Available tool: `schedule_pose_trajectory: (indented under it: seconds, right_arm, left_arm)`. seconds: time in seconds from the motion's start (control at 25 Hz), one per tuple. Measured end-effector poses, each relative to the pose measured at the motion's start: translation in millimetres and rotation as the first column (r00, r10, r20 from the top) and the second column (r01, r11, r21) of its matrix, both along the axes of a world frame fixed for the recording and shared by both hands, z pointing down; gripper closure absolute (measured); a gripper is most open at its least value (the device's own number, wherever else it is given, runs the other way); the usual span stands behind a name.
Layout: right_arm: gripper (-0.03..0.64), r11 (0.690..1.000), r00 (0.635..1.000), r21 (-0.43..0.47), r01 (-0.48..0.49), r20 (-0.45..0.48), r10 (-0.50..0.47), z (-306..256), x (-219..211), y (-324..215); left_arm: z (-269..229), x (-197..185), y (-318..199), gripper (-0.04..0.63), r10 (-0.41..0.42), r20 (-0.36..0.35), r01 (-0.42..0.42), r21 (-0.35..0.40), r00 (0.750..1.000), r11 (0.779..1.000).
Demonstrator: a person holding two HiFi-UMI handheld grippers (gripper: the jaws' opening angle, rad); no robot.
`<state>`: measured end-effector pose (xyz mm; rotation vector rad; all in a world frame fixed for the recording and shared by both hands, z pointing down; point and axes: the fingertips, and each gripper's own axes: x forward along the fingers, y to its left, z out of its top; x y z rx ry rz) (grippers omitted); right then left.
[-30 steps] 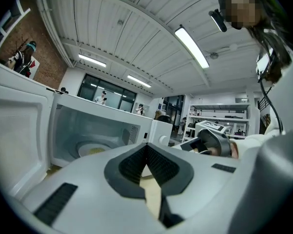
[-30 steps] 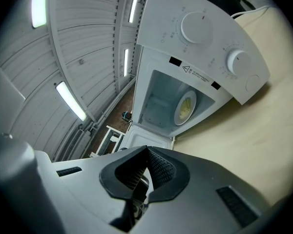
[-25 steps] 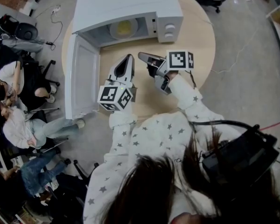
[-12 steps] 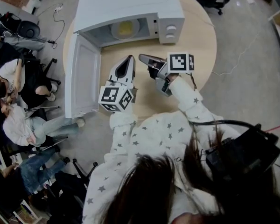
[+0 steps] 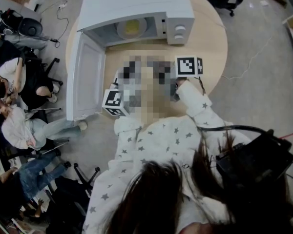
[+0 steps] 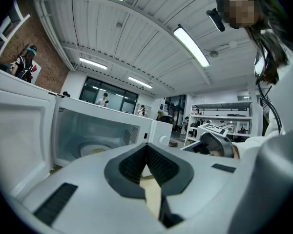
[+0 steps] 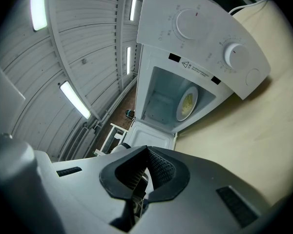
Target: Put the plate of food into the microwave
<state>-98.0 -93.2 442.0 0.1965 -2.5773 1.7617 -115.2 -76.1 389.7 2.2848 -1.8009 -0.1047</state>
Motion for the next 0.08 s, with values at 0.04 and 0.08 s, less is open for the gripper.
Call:
schedule_pose_trajectory:
  seconds: [0.04, 0.08]
  right_arm:
    - [0.611, 1.0, 1.0, -0.005, -0.001, -0.004, 0.001, 0.5, 0.7, -0.3]
    - [0.611, 1.0, 1.0, -0.011, -0.003, -0.01, 0.003, 1.2, 1.5, -0.6]
  left_arm:
    - [-0.3, -0.4, -0.5, 0.594, -0.002, 0.001, 0.002, -0.001, 1.0, 1.0]
    - [-0.5, -0.8, -0.9, 0.594, -0.004, 0.002, 0.004, -0.002, 1.0, 1.0]
